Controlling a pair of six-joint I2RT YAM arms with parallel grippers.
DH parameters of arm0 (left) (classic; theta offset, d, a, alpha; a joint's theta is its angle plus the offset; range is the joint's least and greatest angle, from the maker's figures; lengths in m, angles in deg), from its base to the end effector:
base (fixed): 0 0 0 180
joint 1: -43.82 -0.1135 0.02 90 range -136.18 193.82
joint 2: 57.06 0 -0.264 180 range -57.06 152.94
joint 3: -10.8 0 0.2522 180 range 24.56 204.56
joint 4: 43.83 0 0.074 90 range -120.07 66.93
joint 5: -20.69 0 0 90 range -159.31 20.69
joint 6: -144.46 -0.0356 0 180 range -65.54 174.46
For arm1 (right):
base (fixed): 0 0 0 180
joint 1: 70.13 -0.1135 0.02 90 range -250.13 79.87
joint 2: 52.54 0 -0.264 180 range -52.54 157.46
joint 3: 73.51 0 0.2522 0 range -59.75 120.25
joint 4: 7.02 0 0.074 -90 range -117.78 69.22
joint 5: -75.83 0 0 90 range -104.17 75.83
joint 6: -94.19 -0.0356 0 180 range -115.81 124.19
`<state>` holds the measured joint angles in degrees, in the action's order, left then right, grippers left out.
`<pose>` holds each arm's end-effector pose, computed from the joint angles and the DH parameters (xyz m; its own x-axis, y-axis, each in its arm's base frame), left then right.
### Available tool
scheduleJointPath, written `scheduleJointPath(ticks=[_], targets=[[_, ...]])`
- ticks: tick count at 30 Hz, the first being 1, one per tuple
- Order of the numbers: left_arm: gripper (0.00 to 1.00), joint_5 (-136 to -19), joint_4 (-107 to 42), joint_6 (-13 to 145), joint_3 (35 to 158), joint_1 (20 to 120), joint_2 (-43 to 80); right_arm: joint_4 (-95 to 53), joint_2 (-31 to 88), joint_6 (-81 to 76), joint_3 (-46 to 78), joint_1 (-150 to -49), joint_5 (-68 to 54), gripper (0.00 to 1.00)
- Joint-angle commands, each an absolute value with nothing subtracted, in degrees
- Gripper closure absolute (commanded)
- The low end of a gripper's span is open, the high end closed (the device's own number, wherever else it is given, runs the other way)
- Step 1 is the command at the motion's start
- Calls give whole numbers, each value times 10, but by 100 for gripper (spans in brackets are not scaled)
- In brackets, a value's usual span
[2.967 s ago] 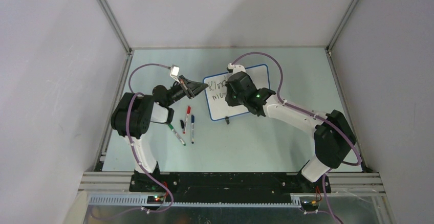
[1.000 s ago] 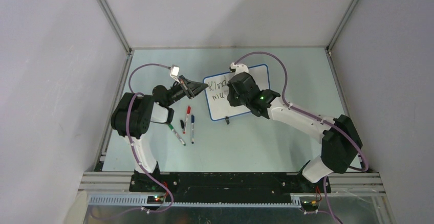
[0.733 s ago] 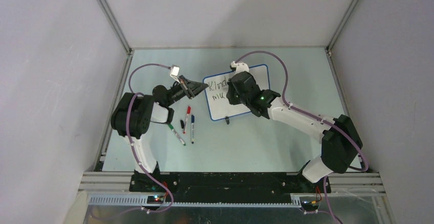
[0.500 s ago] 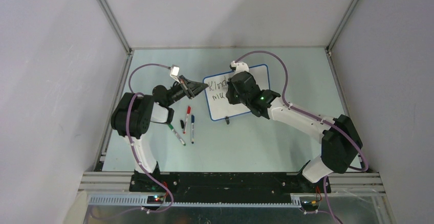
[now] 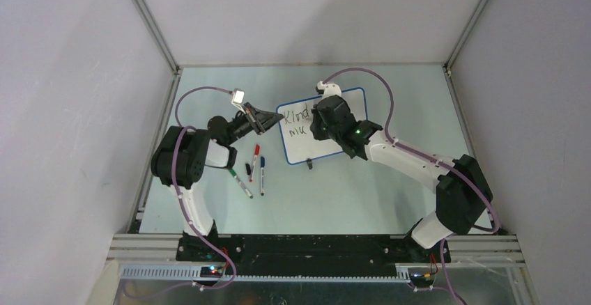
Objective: Write a sentence on the whiteboard
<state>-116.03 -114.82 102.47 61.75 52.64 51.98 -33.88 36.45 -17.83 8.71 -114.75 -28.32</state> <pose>0.3274 -0.0770 0.1709 -0.4518 -0.4456 -0.7729 0.7034 0.3550 -0.6158 0.2596 0.2440 0.2876 -0.5665 -0.0483 -0.8227 -0.3493 0.9182 0.1867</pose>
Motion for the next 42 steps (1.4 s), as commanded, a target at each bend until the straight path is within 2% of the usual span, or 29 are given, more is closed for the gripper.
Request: scheduleJointPath(ticks=[1,42], targets=[[100,-1160,-1179,1005,614,522,491,-325,378,-179,103,-1145,-286,100],[100,-1159,-1179,1003,611,522,489,-403,402,-198,117,-1149,-271,100]])
